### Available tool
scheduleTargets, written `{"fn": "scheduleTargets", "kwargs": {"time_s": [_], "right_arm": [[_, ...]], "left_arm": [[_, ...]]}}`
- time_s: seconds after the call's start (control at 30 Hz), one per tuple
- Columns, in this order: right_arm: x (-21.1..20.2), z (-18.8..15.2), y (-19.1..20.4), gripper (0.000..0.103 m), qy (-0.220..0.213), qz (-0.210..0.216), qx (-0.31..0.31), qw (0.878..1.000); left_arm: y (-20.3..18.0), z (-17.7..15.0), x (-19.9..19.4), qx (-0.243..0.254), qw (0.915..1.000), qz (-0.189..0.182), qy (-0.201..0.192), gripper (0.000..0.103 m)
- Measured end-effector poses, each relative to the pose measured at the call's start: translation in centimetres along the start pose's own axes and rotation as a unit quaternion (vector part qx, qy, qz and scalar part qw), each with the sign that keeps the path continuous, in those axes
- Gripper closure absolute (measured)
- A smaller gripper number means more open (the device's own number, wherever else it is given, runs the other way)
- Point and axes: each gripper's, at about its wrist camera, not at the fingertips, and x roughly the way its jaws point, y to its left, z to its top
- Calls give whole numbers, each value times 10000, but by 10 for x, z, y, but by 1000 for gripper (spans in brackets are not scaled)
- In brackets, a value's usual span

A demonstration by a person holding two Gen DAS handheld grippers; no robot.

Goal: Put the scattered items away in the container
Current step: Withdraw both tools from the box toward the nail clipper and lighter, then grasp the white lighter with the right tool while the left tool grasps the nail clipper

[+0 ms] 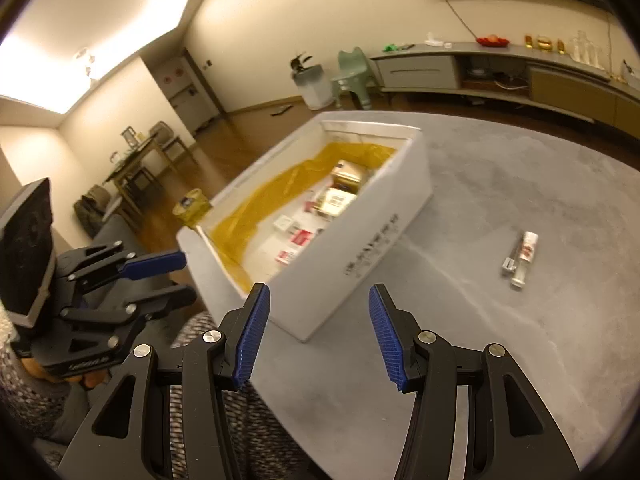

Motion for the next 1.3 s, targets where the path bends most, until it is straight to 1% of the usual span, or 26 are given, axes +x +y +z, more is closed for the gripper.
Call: {"fn": "scheduleTargets", "kwargs": {"time_s": [0.13, 0.2, 0.3, 0.37, 0.5, 0.6, 0.73, 0.87, 0.9, 0.93, 1.0, 1.13, 1.23, 1.3], "right_arm": [[-3, -3, -26, 48, -10, -456, 118, 9989], [-5, -5, -49, 48, -22, -652, 334, 9973], [-8, -7, -88, 48, -62, -818, 756, 9938], [-6, -9, -116, 48, 35, -1000, 1114, 9887], [-9, -9, -149, 48, -5, -1202, 1489, 9815], [-3, -10, -166, 48, 73, -1329, 1596, 9782], [17, -8, -181, 48, 270, -1529, 1527, 9760], [43, 0, -186, 48, 368, -1756, 1196, 9765], [50, 1, -188, 53, 371, -1797, 1138, 9764], [57, 2, -190, 62, 388, -1826, 1095, 9763], [72, 4, -198, 66, 439, -1934, 1060, 9744], [88, 6, -209, 66, 417, -1803, 1073, 9769], [95, 9, -211, 66, 355, -1808, 943, 9783], [103, 9, -215, 66, 435, -1850, 898, 9777]], "left_arm": [[-17, 2, 18, 56, 9998, -190, 93, 68], [-26, 6, 26, 94, 9994, -303, 114, 68], [-40, 12, 41, 140, 9987, -458, 157, 68], [-46, 16, 52, 143, 9982, -558, 193, 68], [-56, 28, 78, 118, 9968, -751, 251, 68], [-66, 38, 100, 129, 9957, -878, 283, 68], [-74, 53, 136, 59, 9945, -981, 359, 68], [-68, 66, 166, -261, 9940, -1004, 361, 68], [-65, 70, 173, -367, 9933, -1032, 365, 68], [-63, 73, 180, -465, 9926, -1057, 373, 68], [-61, 78, 192, -595, 9917, -1066, 395, 68], [-58, 89, 215, -779, 9905, -1074, 373, 68], [-57, 93, 230, -926, 9889, -1094, 397, 68], [-56, 95, 240, -1011, 9878, -1109, 424, 68]]}}
